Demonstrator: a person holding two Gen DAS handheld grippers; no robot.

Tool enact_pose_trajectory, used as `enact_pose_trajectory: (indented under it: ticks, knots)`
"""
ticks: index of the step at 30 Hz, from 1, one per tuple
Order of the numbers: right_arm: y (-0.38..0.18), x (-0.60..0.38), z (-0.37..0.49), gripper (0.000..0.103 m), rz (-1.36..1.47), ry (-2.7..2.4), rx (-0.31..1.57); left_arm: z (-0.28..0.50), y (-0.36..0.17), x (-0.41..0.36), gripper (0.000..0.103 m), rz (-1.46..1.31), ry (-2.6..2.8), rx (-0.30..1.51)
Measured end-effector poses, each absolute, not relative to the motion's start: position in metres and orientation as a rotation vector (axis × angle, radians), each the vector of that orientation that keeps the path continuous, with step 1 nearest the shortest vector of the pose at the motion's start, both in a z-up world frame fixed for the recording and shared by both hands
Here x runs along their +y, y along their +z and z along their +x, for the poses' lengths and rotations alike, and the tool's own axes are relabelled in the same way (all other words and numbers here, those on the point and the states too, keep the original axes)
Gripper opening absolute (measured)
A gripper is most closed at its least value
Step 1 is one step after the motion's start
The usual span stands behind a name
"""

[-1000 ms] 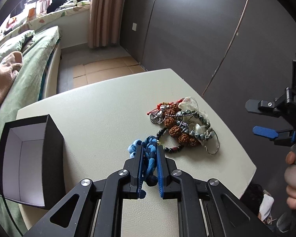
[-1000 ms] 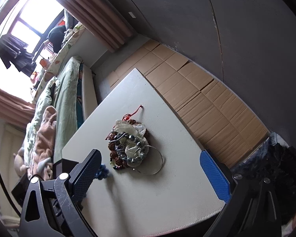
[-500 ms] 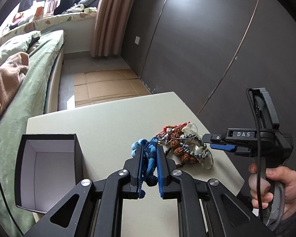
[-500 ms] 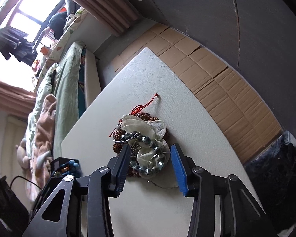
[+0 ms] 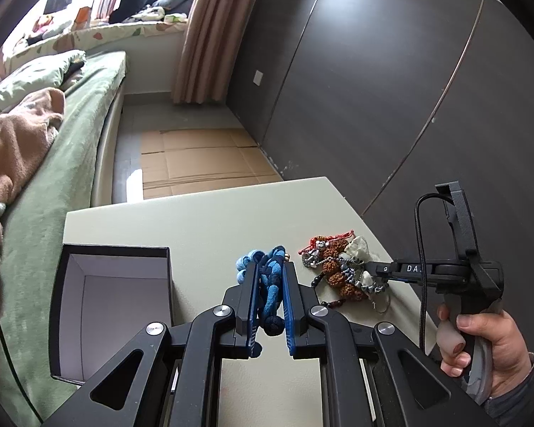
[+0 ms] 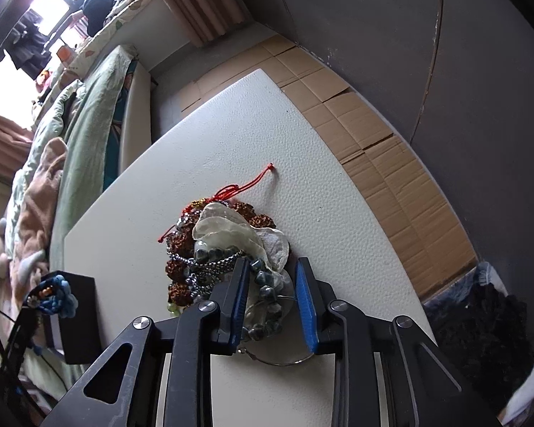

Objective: Organize jewelry
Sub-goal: 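Carry the blue bracelet into the black box while the right gripper grasps the dark beaded bracelet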

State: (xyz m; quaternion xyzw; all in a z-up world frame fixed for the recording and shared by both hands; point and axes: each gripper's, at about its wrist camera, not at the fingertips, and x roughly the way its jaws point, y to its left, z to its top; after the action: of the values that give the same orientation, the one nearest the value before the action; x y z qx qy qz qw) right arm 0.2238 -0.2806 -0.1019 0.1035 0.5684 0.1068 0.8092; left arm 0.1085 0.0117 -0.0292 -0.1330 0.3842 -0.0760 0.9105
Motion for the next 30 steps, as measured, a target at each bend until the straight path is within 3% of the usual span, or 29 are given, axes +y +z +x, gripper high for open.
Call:
enact_pose_trajectory:
  ticks: [8,11,13,30]
  knots:
    - [-0.097,-0.296,0.209,0.028,0.2,0.203,1.209,0.101,-0.028,0.012,0.013,-0.265,-0.146,0.793]
    - [-0.096,-0.302,0.205,0.014,0.22,0.216,1.203,0.098,-0.027,0.009,0.013,-0.258,-0.146,0.792]
    - [-0.095,-0.305,0.205,0.011,0.252,0.234,1.19,0.096,-0.027,0.007,0.013,-0.253,-0.147,0.793]
    - [-0.038,-0.302,0.171,0.01,0.544,0.537,0.956,0.082,-0.012,0.05,0.013,-0.304,-0.02,0.719]
